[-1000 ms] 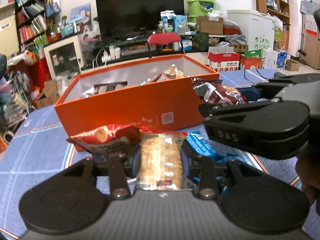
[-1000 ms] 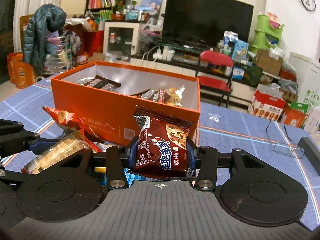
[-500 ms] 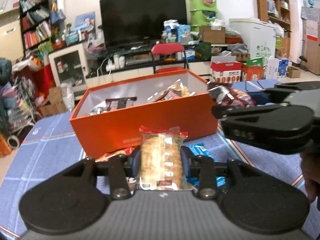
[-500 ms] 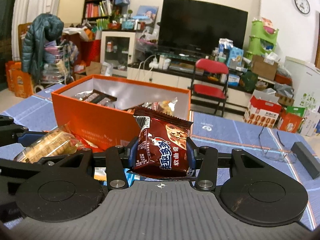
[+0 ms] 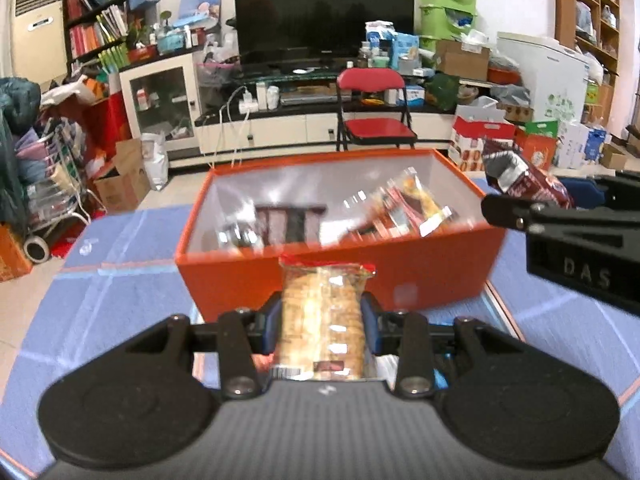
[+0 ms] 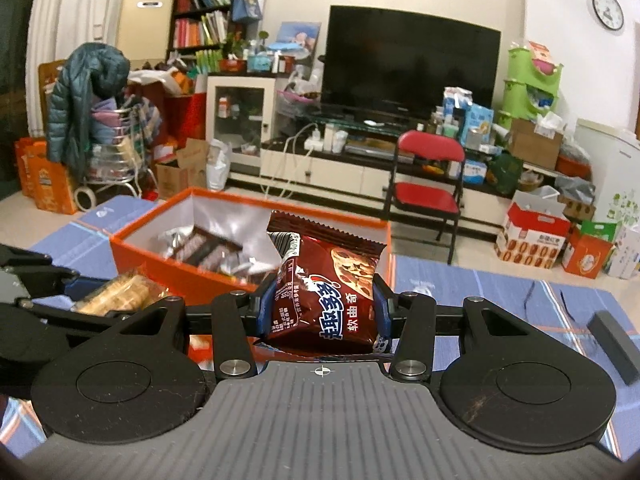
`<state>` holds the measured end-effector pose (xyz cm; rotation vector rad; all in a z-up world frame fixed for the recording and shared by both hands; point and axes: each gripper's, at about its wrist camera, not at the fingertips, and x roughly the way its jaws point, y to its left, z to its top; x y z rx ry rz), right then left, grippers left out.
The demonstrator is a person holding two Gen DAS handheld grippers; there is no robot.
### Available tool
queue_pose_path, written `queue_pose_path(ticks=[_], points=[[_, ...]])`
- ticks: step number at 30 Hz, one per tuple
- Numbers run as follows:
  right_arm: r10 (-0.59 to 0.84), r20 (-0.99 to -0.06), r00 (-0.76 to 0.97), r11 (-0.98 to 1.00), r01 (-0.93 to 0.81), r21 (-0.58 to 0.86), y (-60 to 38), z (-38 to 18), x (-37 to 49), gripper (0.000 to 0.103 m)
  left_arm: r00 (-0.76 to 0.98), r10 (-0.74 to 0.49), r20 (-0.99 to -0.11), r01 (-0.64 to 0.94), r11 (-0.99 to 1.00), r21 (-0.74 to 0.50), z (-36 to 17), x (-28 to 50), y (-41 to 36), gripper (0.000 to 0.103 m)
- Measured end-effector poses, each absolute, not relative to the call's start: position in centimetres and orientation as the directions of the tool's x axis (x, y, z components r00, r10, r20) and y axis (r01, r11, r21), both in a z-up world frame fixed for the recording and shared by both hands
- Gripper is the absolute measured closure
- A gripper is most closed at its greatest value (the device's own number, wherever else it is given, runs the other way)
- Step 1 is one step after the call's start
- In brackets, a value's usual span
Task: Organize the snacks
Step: 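Carry both packets over the orange box and open both tools to drop them, then move both open tools back down to the snack pile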
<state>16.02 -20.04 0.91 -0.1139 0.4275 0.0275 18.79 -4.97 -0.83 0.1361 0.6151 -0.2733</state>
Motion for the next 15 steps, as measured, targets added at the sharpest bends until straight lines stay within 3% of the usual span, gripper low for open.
queue_pose_path(ticks=[9, 10, 11, 13, 15], points=[[0.014, -0.436, 0.900, 0.993, -0.063, -0.098, -19.3, 3.1, 22.7, 0.071, 0.822, -0.186, -0.539, 0.253, 0.966, 0.052, 3.2, 25.4, -4.6, 0.066], [0.013, -0.441, 0.897, 0.994, -0.060, -0.093, -19.2, 3.1, 23.6, 0.071, 0.821, -0.178, -0.542, 0.242, 0.969, 0.047, 3.3, 26.6, -4.6, 0.063], [0.011, -0.452, 0.892, 0.994, -0.058, -0.091, -19.0, 3.1, 24.8, 0.071, 0.814, -0.179, -0.552, 0.249, 0.967, 0.053, 3.2, 27.7, -4.8, 0.045], [-0.009, -0.519, 0.855, 0.993, -0.052, -0.102, -18.5, 2.3, 27.7, 0.067, 0.807, -0.135, -0.574, 0.241, 0.964, 0.112, 2.4, 29.6, -5.5, 0.042], [-0.007, -0.538, 0.843, 0.994, -0.054, -0.098, -18.5, 2.1, 28.6, 0.050, 0.795, -0.107, -0.597, 0.229, 0.965, 0.131, 2.0, 30.3, -5.3, 0.042]])
